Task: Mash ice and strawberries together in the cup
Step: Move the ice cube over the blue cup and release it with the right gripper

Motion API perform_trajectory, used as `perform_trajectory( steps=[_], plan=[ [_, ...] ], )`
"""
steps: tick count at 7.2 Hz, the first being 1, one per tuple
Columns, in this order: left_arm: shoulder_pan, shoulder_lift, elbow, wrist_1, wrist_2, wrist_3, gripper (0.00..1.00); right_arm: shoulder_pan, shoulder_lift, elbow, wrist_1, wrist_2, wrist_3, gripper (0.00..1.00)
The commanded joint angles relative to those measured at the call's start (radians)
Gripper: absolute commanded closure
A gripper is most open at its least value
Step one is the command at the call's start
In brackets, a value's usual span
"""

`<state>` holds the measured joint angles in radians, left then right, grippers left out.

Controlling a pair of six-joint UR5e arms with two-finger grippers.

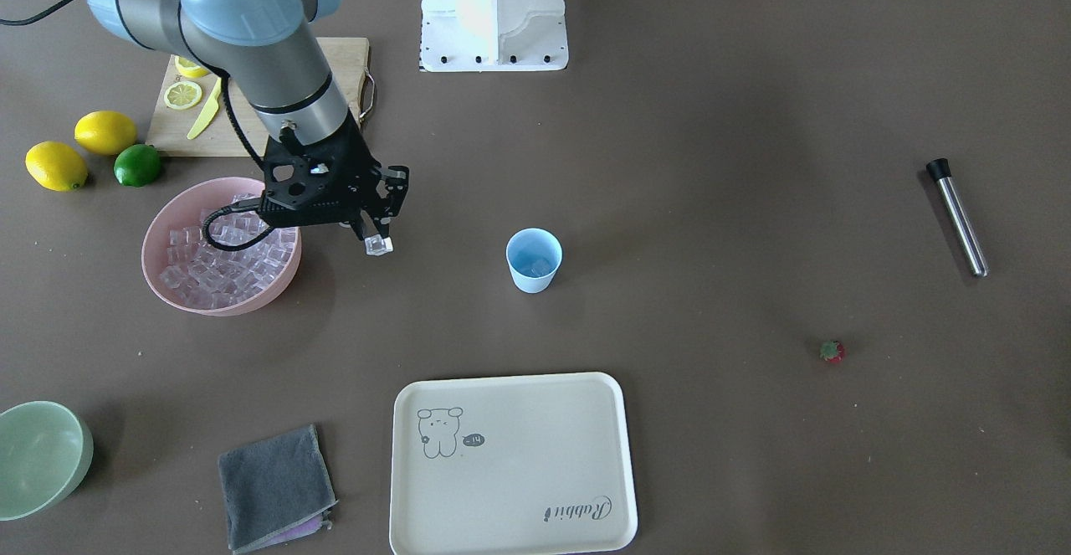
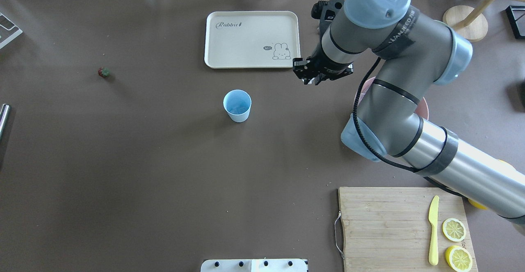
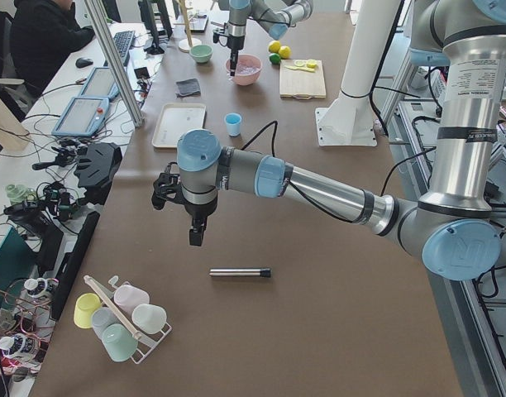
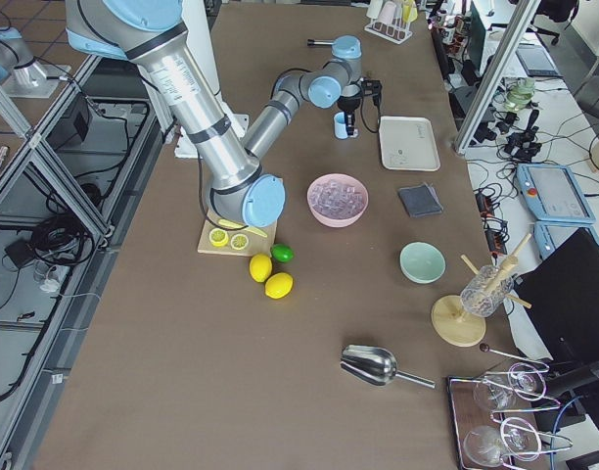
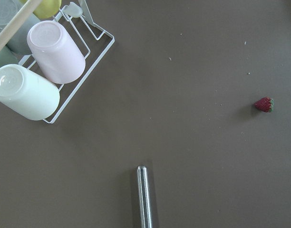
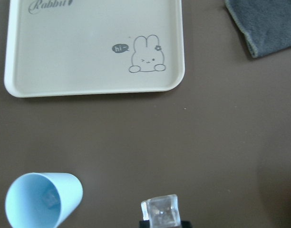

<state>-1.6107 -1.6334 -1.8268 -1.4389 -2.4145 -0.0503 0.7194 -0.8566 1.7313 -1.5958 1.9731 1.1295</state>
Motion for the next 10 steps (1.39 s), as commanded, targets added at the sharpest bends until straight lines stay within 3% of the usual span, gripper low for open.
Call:
perform_trajectory(
  steps=[1, 3, 8, 10],
  plan=[
    [0.0, -0.005, 0.011, 0.0, 0.0, 0.0, 0.01, -0.104, 0.215, -0.155, 0.004, -0.093, 0.184, 0.69],
    [0.0, -0.008, 0.014, 0.0, 0.0, 0.0, 0.02, -0.127, 0.239, -0.237, 0.077, -0.103, 0.19, 0.69],
    [0.002, -0.013, 0.024, 0.0, 0.0, 0.001, 0.02, -0.126, 0.218, -0.236, 0.083, -0.105, 0.185, 0.56],
    [0.006, -0.014, 0.021, 0.0, 0.0, 0.001, 0.01, -0.1, 0.148, -0.193, 0.079, -0.093, 0.098, 0.26]
  ],
)
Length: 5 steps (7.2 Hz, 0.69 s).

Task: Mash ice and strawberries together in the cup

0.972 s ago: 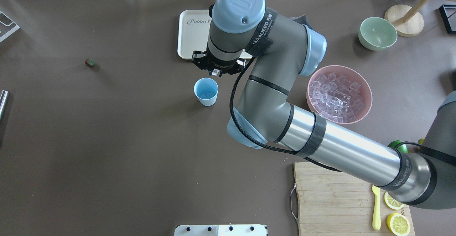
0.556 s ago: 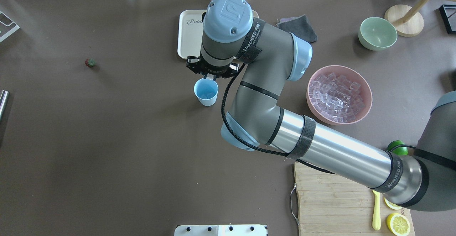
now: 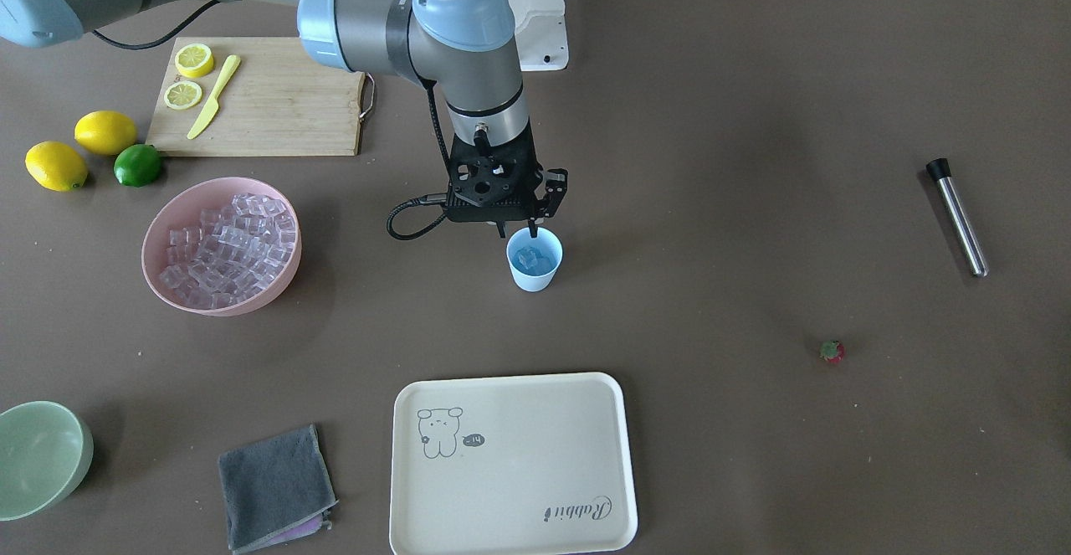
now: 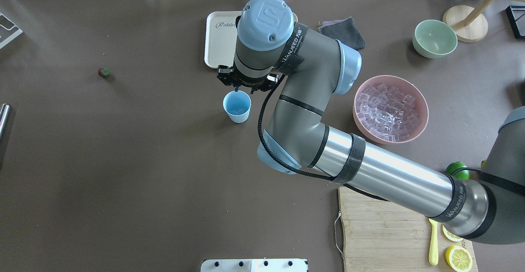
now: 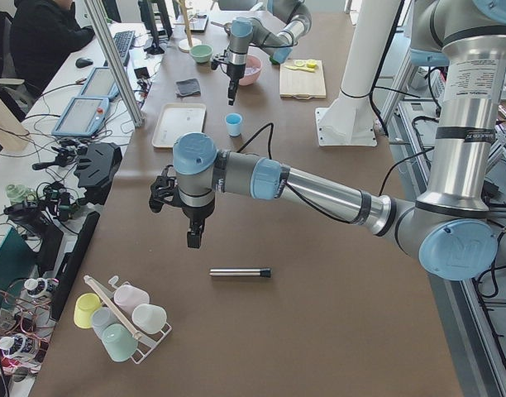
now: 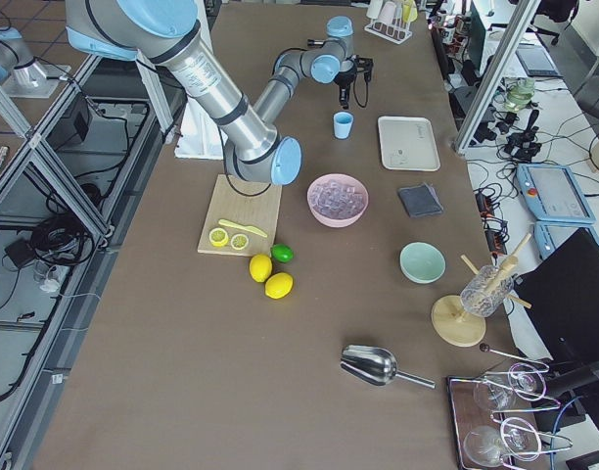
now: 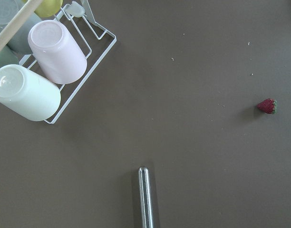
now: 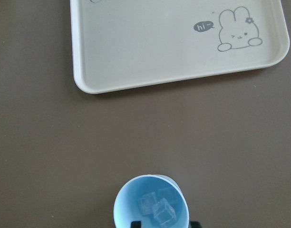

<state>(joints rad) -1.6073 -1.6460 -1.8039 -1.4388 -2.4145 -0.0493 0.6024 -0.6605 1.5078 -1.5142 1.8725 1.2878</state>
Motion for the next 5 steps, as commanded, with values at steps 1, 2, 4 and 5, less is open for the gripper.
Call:
perform_trajectory(
  steps=[1, 2, 4, 5],
  plan=[
    [0.044, -0.012, -0.003, 0.001, 0.002, -0.001, 0.02, 0.051, -0.179, 0.169, -0.012, 0.017, -0.173, 0.01],
    [0.075, -0.017, 0.011, 0.001, 0.005, -0.006, 0.02, 0.159, -0.352, 0.309, -0.021, 0.151, -0.303, 0.0],
    [0.221, -0.031, 0.052, -0.148, 0.015, -0.256, 0.02, 0.394, -0.527, 0.385, -0.02, 0.348, -0.566, 0.0],
    [0.298, -0.038, 0.119, -0.301, 0.043, -0.371, 0.02, 0.503, -0.589, 0.376, -0.024, 0.419, -0.734, 0.0]
  ],
)
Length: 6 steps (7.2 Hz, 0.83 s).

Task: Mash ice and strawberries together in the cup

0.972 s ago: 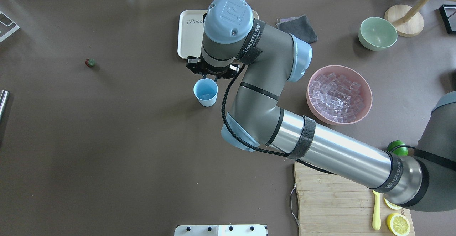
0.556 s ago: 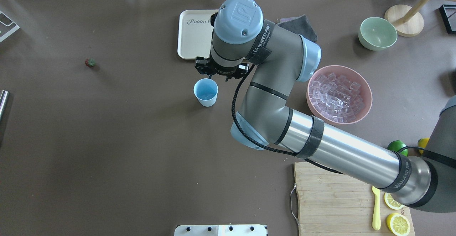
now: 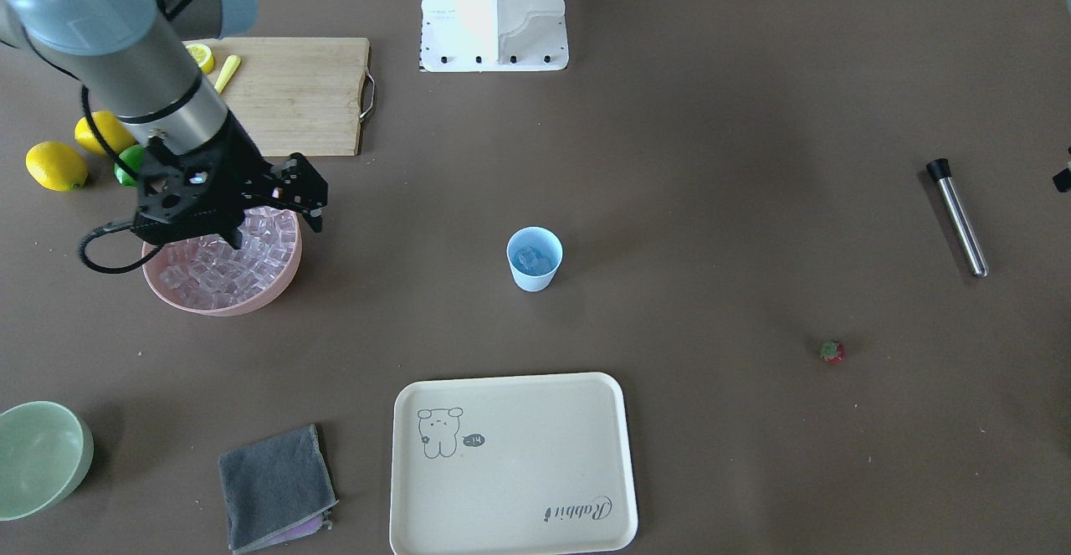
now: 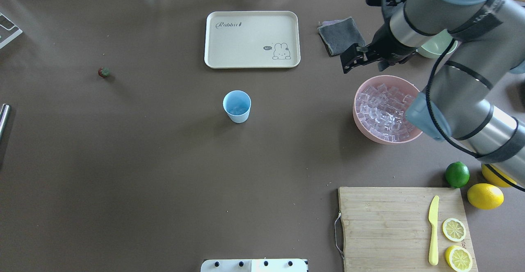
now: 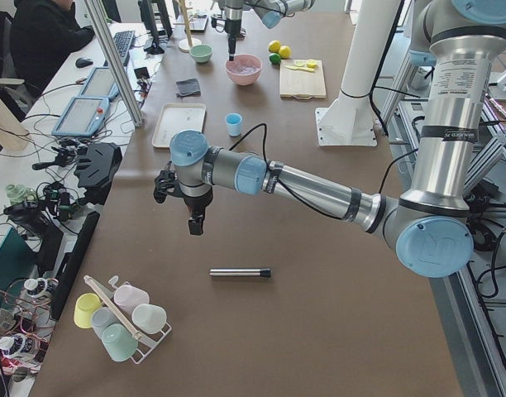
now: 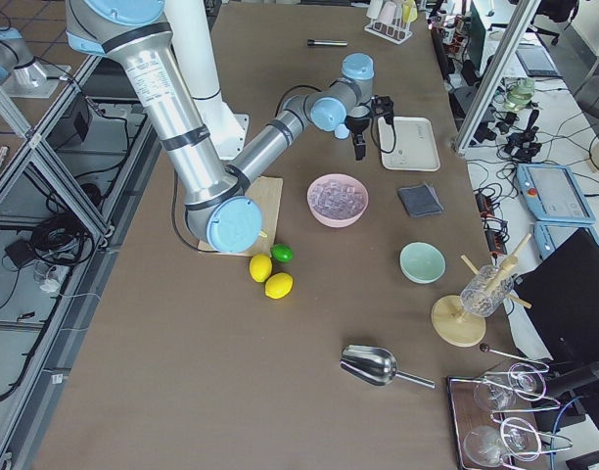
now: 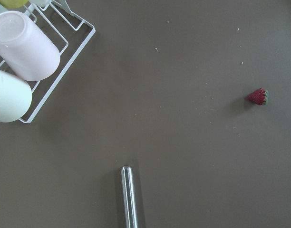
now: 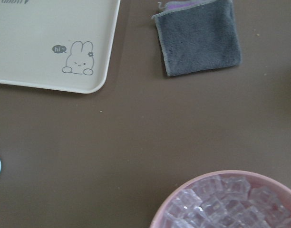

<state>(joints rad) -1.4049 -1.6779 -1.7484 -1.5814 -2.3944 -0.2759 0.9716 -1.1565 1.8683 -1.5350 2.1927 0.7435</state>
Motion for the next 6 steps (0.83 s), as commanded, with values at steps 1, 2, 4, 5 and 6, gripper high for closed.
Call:
perform_trajectory(
  steps=[1, 2, 4, 5, 6],
  plan=[
    [0.195, -0.044, 0.12, -0.249, 0.097, -0.236, 0.02, 0.247, -0.182, 0.014, -0.028, 0.187, -0.396, 0.0],
    [0.24, -0.107, 0.18, -0.259, 0.147, -0.274, 0.02, 0.348, -0.24, 0.011, -0.037, 0.235, -0.532, 0.0],
    [0.297, -0.21, 0.272, -0.264, 0.149, -0.298, 0.02, 0.462, -0.398, -0.014, -0.056, 0.225, -0.791, 0.0],
    [0.323, -0.235, 0.288, -0.264, 0.149, -0.299, 0.02, 0.526, -0.429, -0.037, -0.057, 0.234, -0.859, 0.0],
    [0.334, -0.259, 0.311, -0.265, 0.15, -0.292, 0.02, 0.571, -0.483, -0.025, -0.051, 0.237, -0.866, 0.0]
  ],
)
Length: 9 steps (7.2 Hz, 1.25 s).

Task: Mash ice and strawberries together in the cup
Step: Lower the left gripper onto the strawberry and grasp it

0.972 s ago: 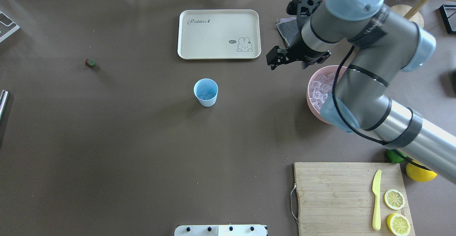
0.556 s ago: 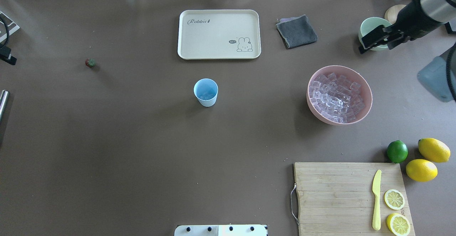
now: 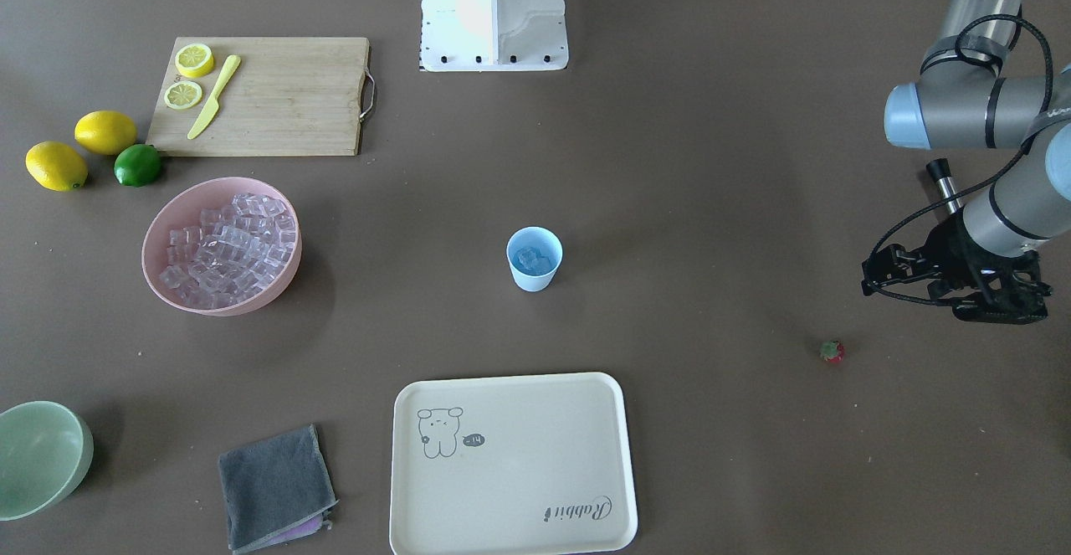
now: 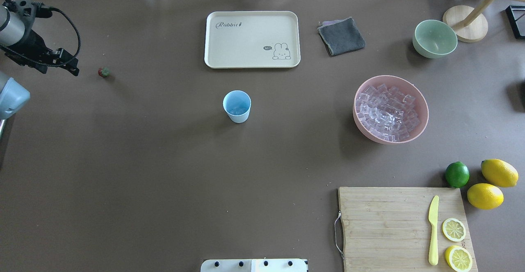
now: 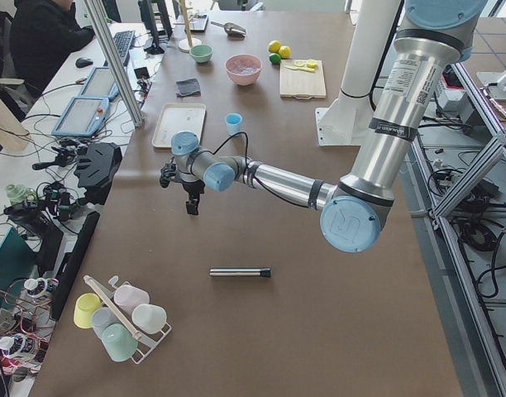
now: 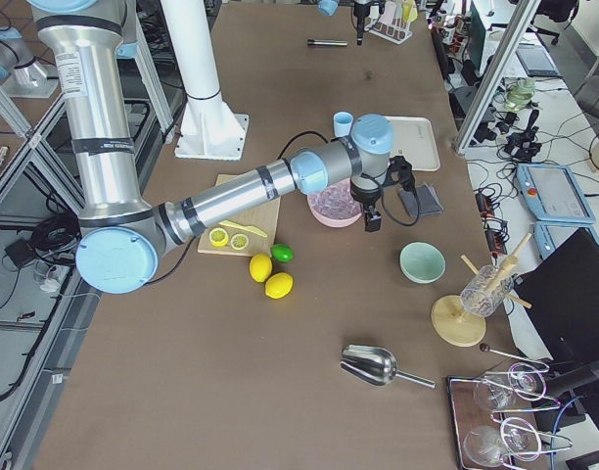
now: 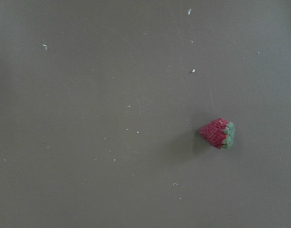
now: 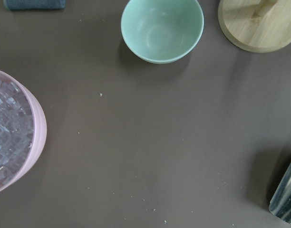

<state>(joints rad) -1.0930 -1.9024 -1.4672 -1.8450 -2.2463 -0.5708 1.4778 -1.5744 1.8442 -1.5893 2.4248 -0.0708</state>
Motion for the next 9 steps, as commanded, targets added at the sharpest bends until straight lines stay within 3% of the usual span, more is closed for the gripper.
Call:
perform_trajectory(
  steps=[1, 6, 9],
  plan=[
    [0.04, -0.04, 0.051, -0.038, 0.005, 0.003, 0.02, 0.068, -0.079, -0.005, 0.003, 0.001, -0.061, 0.0],
    [0.071, -0.151, 0.194, -0.059, 0.076, 0.003, 0.02, 0.165, -0.206, -0.011, 0.014, -0.019, -0.132, 0.0],
    [0.071, -0.168, 0.225, -0.06, 0.08, 0.003, 0.02, 0.196, -0.214, -0.007, 0.012, -0.018, -0.15, 0.0]
  ],
)
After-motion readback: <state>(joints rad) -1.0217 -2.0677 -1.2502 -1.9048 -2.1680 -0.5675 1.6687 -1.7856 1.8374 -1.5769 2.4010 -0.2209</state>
